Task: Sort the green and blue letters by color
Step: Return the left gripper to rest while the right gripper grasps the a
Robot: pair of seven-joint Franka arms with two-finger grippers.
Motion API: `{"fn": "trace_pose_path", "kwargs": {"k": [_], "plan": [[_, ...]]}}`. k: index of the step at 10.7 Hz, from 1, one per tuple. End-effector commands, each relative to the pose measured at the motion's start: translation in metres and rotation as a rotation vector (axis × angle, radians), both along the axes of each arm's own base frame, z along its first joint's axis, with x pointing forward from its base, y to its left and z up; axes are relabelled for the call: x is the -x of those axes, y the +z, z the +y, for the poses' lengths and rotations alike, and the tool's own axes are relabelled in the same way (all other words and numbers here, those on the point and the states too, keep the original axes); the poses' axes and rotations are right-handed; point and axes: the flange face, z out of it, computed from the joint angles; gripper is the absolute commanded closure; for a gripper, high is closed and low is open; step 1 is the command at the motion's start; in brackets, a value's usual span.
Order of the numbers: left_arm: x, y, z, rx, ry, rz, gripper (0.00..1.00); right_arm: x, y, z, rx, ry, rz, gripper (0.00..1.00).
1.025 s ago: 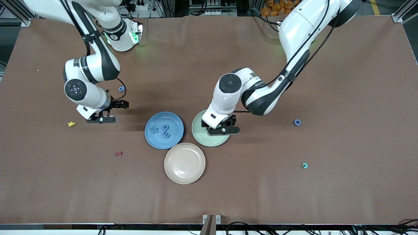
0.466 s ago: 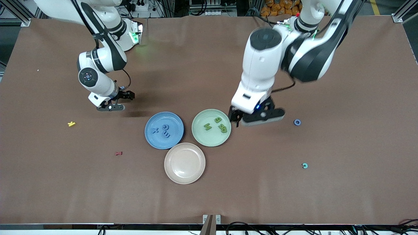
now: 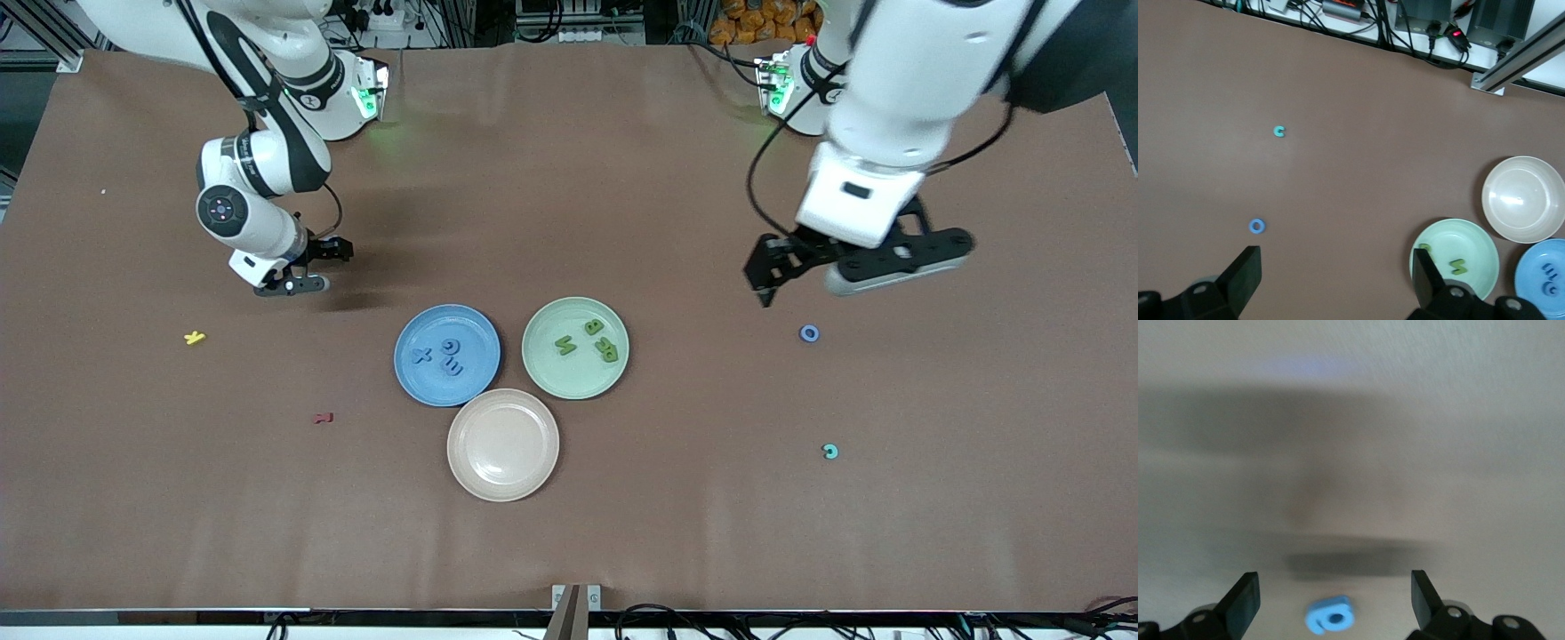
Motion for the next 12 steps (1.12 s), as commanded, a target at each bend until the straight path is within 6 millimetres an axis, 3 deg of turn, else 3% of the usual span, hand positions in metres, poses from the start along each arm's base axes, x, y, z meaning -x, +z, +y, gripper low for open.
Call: {"fn": "trace_pose_path", "kwargs": {"k": [1,4,7,9,12], "plan": [[0.012,0.031,0.069,-0.014,-0.106,0.053,0.00,0.018,-0.019,-0.019,-0.042,0.021,0.054,0.00],[0.012,0.043,0.133,-0.016,-0.195,0.112,0.00,0.025,-0.025,-0.019,-0.040,0.020,0.113,0.00],[0.019,0.052,0.189,-0.001,-0.152,0.160,0.00,0.028,-0.025,-0.020,-0.034,0.015,0.148,0.00],[0.017,0.052,0.205,0.014,-0.123,0.159,0.00,0.026,-0.024,-0.016,-0.032,0.019,0.145,0.00],[0.012,0.046,0.208,0.016,-0.118,0.169,0.00,0.020,-0.021,-0.014,-0.031,0.021,0.133,0.00]]}}
